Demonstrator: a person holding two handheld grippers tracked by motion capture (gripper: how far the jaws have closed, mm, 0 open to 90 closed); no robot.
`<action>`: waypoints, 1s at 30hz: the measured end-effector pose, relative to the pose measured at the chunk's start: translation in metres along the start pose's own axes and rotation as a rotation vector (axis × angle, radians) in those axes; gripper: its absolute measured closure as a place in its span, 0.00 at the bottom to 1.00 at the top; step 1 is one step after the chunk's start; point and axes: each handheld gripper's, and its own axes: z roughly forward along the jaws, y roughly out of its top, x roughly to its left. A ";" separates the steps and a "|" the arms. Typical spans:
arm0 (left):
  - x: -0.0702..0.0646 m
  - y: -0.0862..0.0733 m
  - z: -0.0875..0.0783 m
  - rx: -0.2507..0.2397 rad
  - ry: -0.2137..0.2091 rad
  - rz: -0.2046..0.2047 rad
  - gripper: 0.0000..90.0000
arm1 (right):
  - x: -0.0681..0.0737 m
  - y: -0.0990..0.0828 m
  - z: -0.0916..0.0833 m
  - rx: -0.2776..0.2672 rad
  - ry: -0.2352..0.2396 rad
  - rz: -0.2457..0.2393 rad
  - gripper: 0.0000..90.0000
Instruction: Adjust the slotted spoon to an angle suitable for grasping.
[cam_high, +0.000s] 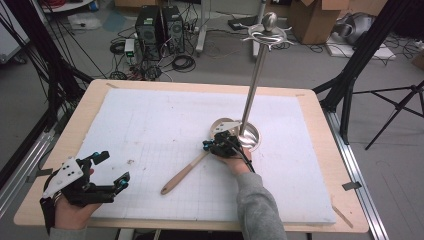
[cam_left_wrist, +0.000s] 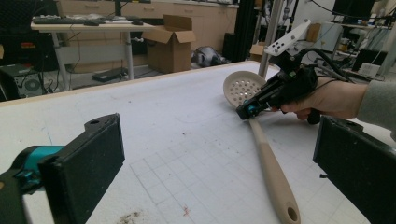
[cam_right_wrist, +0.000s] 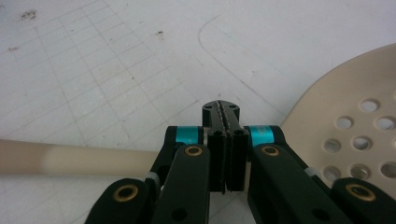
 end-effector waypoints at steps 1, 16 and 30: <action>0.000 0.000 0.000 0.000 0.002 0.000 0.03 | 0.001 0.000 0.000 0.004 -0.001 0.006 1.00; -0.002 -0.001 0.010 0.009 -0.023 -0.004 0.03 | 0.009 -0.011 -0.013 0.007 0.017 0.003 1.00; -0.002 0.000 0.016 0.015 -0.040 -0.006 0.03 | 0.016 -0.026 -0.029 -0.005 0.018 0.010 1.00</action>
